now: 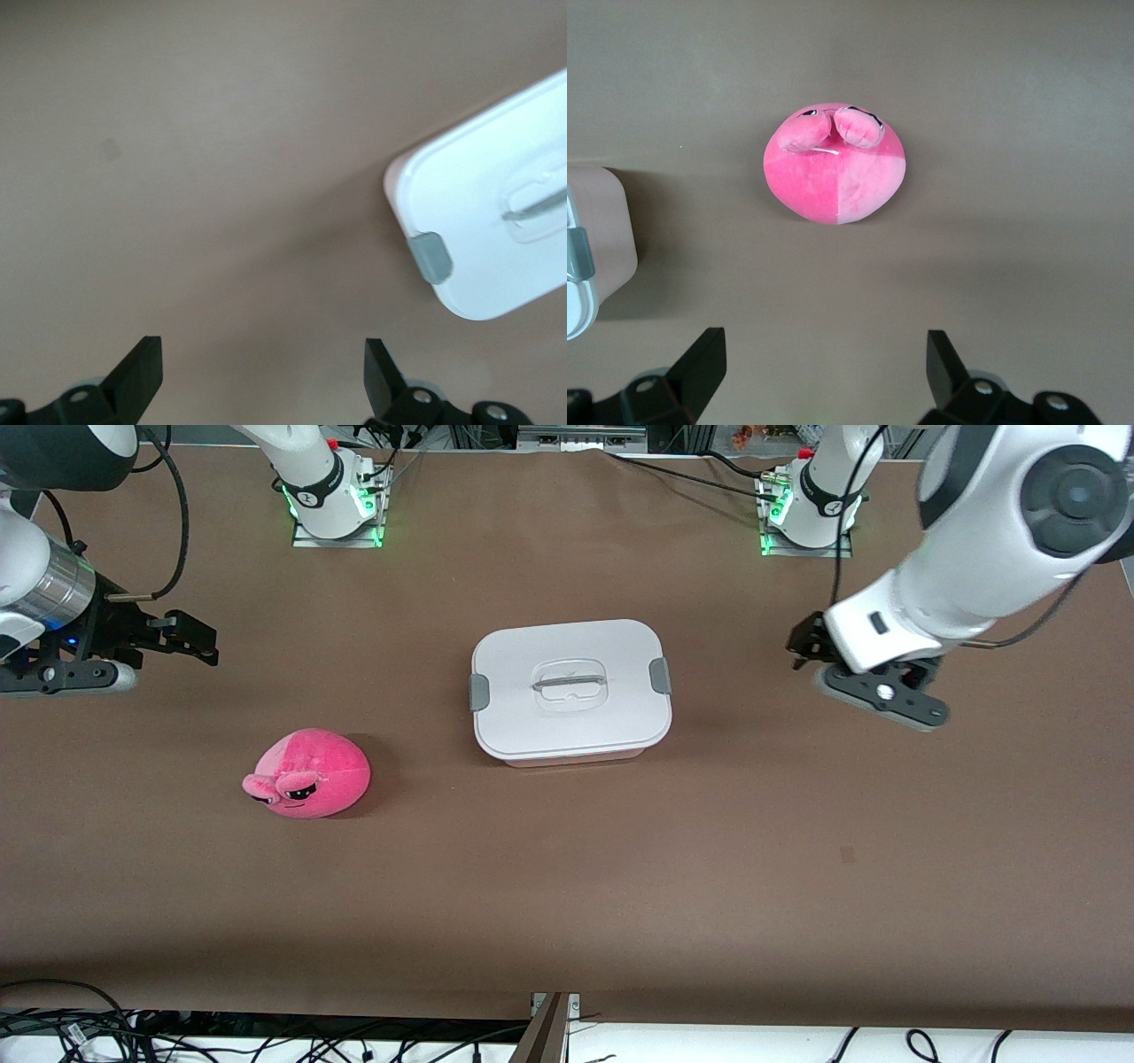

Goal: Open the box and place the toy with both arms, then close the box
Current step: 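Reach the left gripper over the white lid's handle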

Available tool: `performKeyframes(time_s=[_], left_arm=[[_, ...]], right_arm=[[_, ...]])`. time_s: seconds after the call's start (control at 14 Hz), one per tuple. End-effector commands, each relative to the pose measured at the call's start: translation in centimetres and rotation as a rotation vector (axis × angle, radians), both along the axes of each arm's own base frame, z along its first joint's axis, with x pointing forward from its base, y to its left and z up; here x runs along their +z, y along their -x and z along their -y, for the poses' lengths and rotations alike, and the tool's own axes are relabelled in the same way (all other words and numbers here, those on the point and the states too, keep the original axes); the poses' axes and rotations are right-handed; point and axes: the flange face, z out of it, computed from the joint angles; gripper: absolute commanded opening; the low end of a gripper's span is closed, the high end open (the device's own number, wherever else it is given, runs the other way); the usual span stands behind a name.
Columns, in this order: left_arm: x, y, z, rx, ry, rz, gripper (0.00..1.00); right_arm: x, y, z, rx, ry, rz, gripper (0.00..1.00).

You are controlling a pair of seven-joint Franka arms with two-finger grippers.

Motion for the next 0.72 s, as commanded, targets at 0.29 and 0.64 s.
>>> performKeyframes(time_s=[0.29, 0.64], left_arm=[[-4.3, 4.8, 14.3, -0.247, 0.015, -0.066, 1.0], [-8.9, 6.8, 21.2, -0.668, 0.048, -0.044, 1.0]], right_arm=[[0.3, 0.1, 0.2, -0.01, 0.01, -0.004, 1.0], [0.2, 0.1, 0.2, -0.01, 0.01, -0.005, 1.0]])
